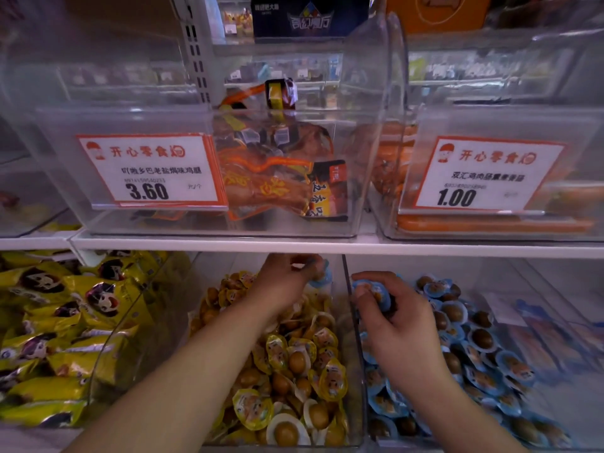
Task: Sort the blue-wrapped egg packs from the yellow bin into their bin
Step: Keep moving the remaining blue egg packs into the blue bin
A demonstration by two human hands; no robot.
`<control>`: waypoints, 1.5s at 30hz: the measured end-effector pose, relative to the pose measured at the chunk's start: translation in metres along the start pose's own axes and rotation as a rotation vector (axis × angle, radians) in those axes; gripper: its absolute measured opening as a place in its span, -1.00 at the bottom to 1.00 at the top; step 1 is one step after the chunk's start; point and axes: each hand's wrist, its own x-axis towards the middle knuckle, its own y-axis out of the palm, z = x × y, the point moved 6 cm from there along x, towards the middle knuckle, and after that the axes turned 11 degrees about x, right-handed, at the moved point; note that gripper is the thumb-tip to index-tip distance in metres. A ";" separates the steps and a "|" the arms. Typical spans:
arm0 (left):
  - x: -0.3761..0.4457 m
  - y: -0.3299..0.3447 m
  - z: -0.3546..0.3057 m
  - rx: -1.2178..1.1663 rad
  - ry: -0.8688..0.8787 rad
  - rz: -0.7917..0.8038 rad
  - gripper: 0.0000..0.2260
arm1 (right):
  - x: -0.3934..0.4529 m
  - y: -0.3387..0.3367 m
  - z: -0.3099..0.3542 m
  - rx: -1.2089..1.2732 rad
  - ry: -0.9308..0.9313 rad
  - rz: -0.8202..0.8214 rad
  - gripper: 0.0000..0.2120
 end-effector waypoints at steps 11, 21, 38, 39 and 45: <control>-0.126 0.031 -0.079 0.128 0.168 -0.117 -0.76 | -0.039 0.007 0.006 1.052 0.806 0.016 -0.63; -0.160 -0.017 -0.034 0.250 0.162 -0.146 -0.64 | 0.001 -0.097 -0.032 0.438 0.648 -0.213 -0.75; -0.164 -0.120 0.033 0.610 0.267 -0.425 -0.67 | -0.008 0.113 0.027 -0.410 0.015 0.395 -0.76; -0.161 -0.122 0.036 0.586 0.231 -0.416 -0.66 | 0.010 0.135 0.007 -0.499 0.127 0.436 -0.74; -0.141 -0.133 0.066 0.259 0.007 -0.326 -0.58 | 0.062 0.162 -0.098 -0.827 0.524 0.534 -0.64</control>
